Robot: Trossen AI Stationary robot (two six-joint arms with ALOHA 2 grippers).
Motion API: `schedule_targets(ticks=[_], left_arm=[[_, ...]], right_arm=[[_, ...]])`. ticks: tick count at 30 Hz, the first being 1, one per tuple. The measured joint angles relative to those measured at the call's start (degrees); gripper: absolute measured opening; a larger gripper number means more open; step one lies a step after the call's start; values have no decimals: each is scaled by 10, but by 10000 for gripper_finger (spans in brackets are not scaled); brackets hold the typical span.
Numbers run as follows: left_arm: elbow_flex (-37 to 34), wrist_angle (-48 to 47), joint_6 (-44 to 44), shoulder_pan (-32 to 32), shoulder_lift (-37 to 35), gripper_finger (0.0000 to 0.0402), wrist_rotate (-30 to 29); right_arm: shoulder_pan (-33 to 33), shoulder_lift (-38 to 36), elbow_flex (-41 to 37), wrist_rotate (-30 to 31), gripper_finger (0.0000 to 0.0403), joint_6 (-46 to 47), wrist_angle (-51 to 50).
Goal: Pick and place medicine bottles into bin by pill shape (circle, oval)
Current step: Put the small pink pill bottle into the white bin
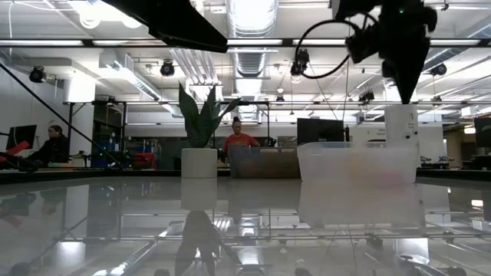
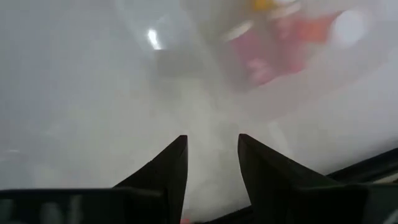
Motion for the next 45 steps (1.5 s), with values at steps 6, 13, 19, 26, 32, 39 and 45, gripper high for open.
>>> schedule_targets(ticks=[6, 13, 19, 26, 32, 39, 45], left_arm=[[1, 0, 5, 0, 0, 233, -11], [1, 0, 6, 2, 0, 233, -31], [4, 5, 17, 2, 0, 233, -32], [4, 18, 19, 2, 0, 233, -32], [3, 30, 18, 2, 0, 233, -32], [2, 45, 19, 2, 0, 233, -32], [2, 104, 31, 2, 0, 233, -32]], right_arm=[[84, -19, 0, -57, 132, 166, 6], [212, -9, 0, -90, 132, 330, 25], [322, -2, 0, -94, 132, 489, 30], [453, -2, -2, -90, 155, 708, 84], [531, 21, -3, -60, 217, 858, 124], [560, 93, -3, -59, 260, 920, 190], [560, 129, -4, -60, 256, 932, 202]])
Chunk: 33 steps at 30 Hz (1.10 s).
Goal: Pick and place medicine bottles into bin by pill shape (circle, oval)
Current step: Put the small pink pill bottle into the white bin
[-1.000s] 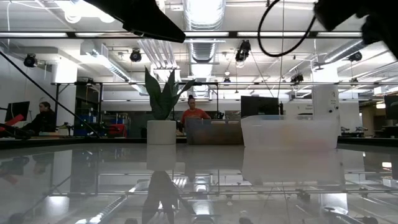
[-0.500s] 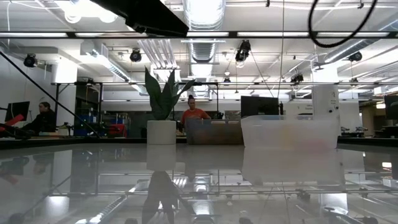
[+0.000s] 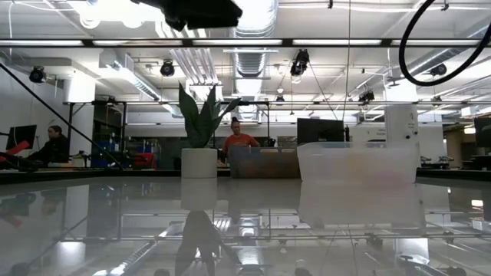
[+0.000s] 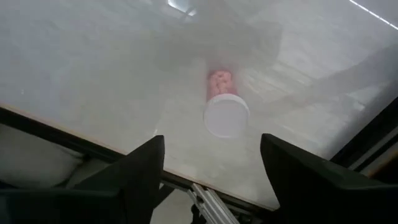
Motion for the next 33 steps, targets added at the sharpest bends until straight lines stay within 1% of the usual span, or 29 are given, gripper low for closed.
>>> schedule_targets(ticks=[2, 4, 9, 12, 14, 16, 18, 20, 22, 24, 33], left_arm=[[0, 33, 7, 0, 0, 233, 0], [0, 100, 9, 0, 0, 233, 0], [0, 376, -34, 0, 0, 233, 4], [0, 545, -91, 0, -1, 233, 7], [0, 617, -124, 0, -1, 233, 10], [0, 668, -144, 0, 0, 233, 18], [0, 691, -159, 0, 0, 233, 34], [2, 691, -148, 0, 0, 233, 50], [9, 687, -137, 0, 1, 233, 52], [19, 692, -153, -1, 8, 233, 52], [39, 664, -142, -13, 17, 233, 55]], right_arm=[[0, 3, 0, 0, 251, 2, -1], [0, 5, 0, 0, 248, 2, -2], [0, 10, 0, 1, 246, -8, -8], [0, 14, 0, 1, 247, -13, -8], [0, 16, 0, 1, 246, -15, -8], [0, 16, 0, 1, 247, -18, -8], [0, 16, 0, 1, 247, -24, -8], [-1, 16, 0, 1, 246, -24, -10], [-3, 16, -1, 7, 247, -23, -12], [-3, 17, -2, 15, 246, -18, -12], [-4, 30, -10, 16, 247, -15, -5]])
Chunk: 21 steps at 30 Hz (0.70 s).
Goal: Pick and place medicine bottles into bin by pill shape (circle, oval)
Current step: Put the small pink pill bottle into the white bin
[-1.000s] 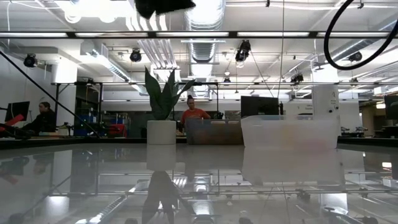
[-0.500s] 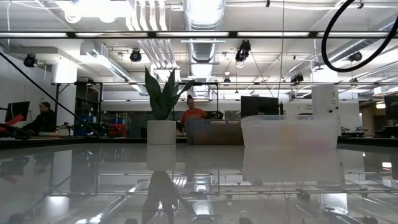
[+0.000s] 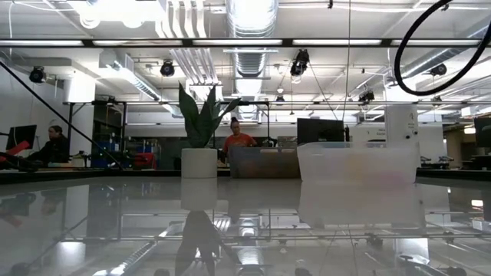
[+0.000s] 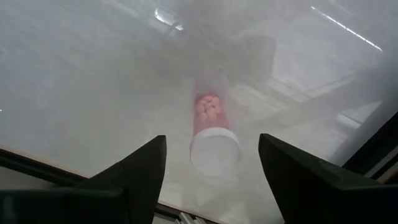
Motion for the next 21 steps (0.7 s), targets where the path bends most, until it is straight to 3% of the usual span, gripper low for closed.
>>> schedule_targets(ticks=[21], left_arm=[[3, -7, 39, -2, 0, 233, 1]], right_arm=[[0, 0, -20, 0, 242, -18, 23]])
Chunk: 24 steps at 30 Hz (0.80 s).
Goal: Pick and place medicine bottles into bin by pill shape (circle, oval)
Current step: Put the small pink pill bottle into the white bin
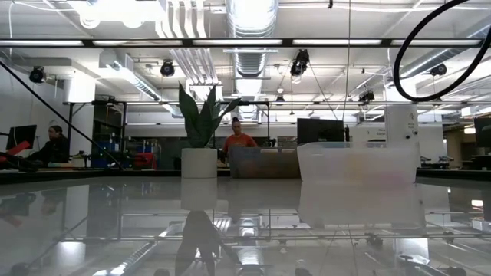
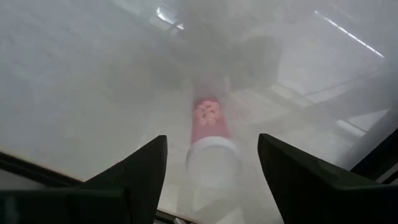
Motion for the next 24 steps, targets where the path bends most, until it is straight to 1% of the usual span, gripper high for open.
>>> schedule_targets(ticks=[4, 7, 11, 20, 22, 24], left_arm=[[0, -1, 0, 0, 1, 233, 0], [1, -1, -1, 0, 1, 233, 0], [1, -1, -2, 0, 1, 233, 0], [-3, -8, 0, 0, 1, 233, -4], [-4, -24, 11, 0, 1, 233, -6], [-5, -51, 51, 0, 1, 233, -6]], right_arm=[[0, 0, 0, 0, 240, 0, 10], [0, 0, -1, 0, 229, -1, 10], [0, 0, -3, 0, 199, 0, 8], [0, 0, -4, 0, 112, 0, 5], [0, -2, -4, 0, 104, -2, 5], [0, -9, -4, 1, 104, -6, 1]])
